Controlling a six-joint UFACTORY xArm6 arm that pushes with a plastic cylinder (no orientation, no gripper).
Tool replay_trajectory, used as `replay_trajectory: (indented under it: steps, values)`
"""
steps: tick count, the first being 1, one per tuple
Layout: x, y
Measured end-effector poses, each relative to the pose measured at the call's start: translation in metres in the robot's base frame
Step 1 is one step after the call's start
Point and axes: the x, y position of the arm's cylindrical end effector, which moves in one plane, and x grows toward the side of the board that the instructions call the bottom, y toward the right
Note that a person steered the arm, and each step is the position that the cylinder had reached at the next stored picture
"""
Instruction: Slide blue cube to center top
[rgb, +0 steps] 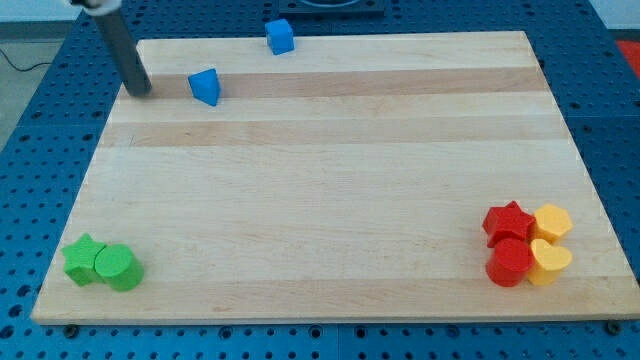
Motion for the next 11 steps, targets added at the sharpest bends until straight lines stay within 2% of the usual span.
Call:
replay_trajectory:
  steps: [1,2,3,5,8,11]
  values:
    - [-0.063,-0.018]
    - [-0.085,-0.013]
    - [-0.085,-0.006]
    - [-0.084,0.083]
    - [-0.084,0.181]
    - [-0.084,0.215]
